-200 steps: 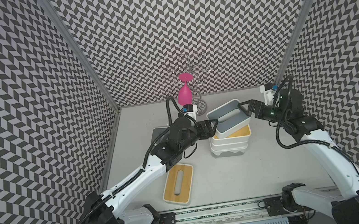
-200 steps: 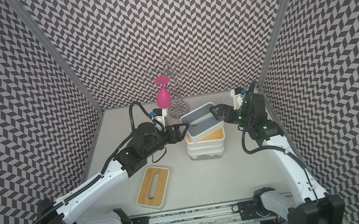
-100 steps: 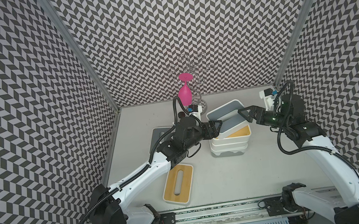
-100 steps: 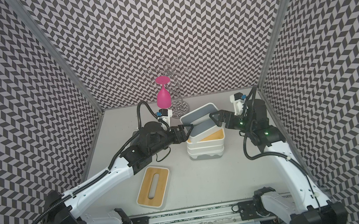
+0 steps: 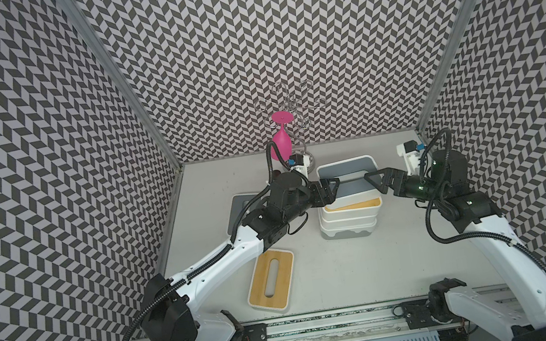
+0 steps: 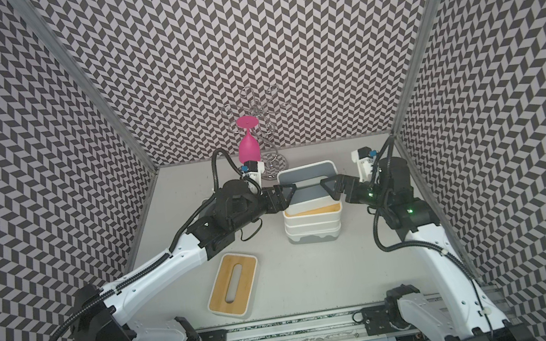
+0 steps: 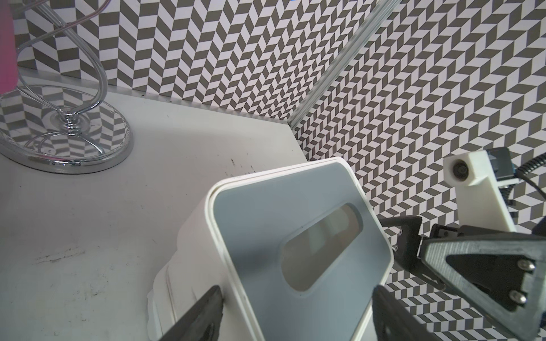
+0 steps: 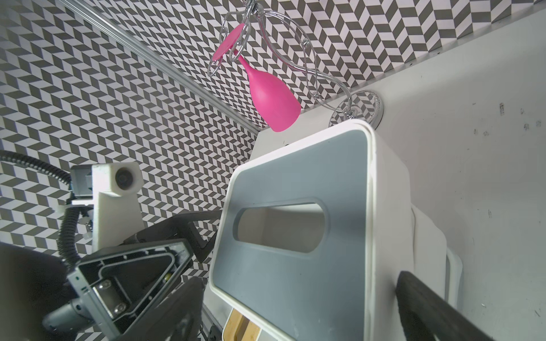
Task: Stack the tissue boxes
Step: Place the tissue box at the tissue box.
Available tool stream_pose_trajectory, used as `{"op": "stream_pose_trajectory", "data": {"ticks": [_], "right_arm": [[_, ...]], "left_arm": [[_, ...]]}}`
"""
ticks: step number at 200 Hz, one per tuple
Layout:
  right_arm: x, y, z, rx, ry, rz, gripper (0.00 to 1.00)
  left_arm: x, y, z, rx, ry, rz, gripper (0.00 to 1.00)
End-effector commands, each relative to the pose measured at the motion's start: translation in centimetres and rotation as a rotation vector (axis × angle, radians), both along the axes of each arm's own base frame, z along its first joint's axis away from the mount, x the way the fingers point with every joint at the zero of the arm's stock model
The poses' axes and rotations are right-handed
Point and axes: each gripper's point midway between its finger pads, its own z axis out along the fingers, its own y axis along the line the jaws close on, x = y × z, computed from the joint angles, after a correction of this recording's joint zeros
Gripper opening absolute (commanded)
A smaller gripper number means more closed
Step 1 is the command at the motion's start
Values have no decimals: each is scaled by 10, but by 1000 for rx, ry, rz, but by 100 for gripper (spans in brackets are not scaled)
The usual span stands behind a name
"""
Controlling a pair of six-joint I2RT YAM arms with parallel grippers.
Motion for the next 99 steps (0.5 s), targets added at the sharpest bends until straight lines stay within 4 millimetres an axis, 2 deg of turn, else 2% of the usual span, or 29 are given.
{"op": "stream_pose_trajectory", "data": {"ticks": [1,99], "right_arm": [[-11,7,4,16,-25,57,99],[-23,10,2,23,-11,83,99]], "left_arm": [[-3,-10,14,-18,-25,-29,79],[-3,-9,9,11,-20,-17,80]]}}
